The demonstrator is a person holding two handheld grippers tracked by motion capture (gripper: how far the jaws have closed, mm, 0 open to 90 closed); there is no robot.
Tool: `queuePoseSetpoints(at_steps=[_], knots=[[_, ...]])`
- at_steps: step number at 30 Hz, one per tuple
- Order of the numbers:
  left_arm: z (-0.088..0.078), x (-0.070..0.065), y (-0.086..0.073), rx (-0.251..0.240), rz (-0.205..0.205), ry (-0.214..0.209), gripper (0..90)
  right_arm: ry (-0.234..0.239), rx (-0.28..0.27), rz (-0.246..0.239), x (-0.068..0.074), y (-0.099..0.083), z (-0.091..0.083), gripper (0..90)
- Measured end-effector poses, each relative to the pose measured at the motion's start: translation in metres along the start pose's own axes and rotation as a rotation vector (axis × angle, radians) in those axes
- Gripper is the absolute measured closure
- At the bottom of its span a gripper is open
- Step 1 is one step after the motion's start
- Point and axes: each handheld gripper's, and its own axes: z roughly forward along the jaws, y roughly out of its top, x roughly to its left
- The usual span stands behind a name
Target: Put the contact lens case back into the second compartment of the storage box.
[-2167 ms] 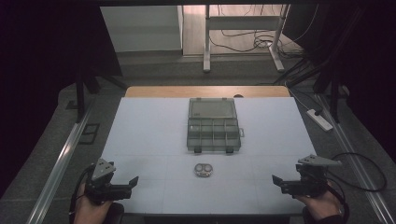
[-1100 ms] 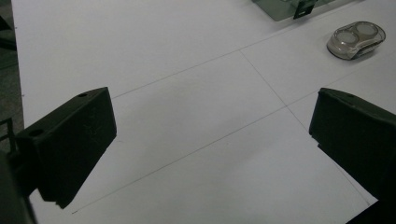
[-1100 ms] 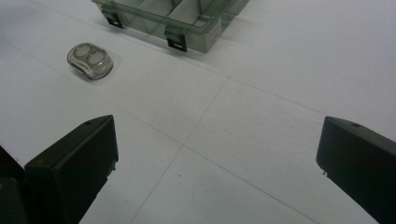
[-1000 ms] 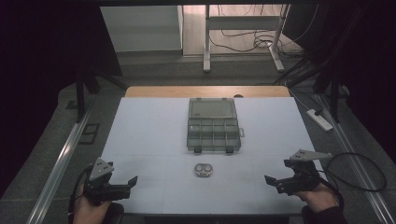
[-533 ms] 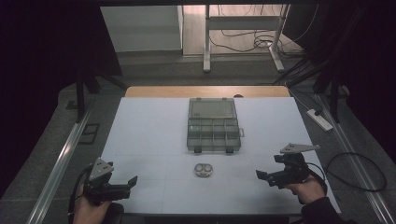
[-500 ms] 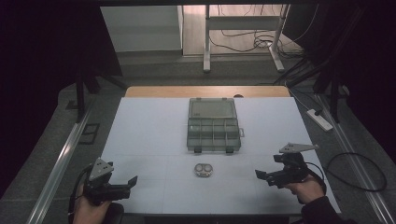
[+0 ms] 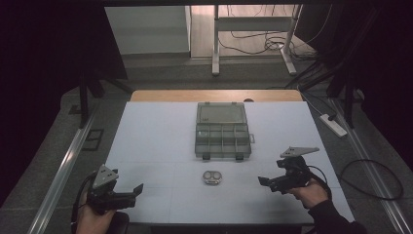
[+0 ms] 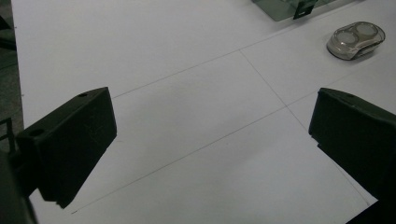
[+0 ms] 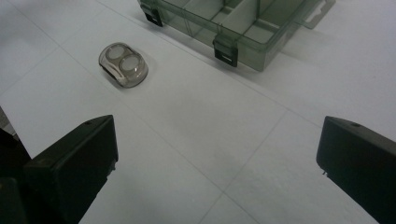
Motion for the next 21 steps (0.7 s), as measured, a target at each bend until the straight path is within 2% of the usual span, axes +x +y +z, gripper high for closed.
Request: queuePoseSetpoints(at_steps=[6, 13, 21], knots=[[0.0, 0.0, 0.0, 0.0, 0.001, -0.001, 0.8, 0.019, -0.015, -0.014, 0.002, 0.005, 0.007, 0.0], [0.0, 0.0, 0.0, -0.002, -0.004, -0.005, 0.8, 0.038, 0.014, -0.038, 0.006, 0.009, 0.016, 0.0], [0.0, 0.0, 0.0, -0.001, -0.002, -0.004, 0.9, 0.052, 0.015, -0.018, 0.01, 0.015, 0.024, 0.0]])
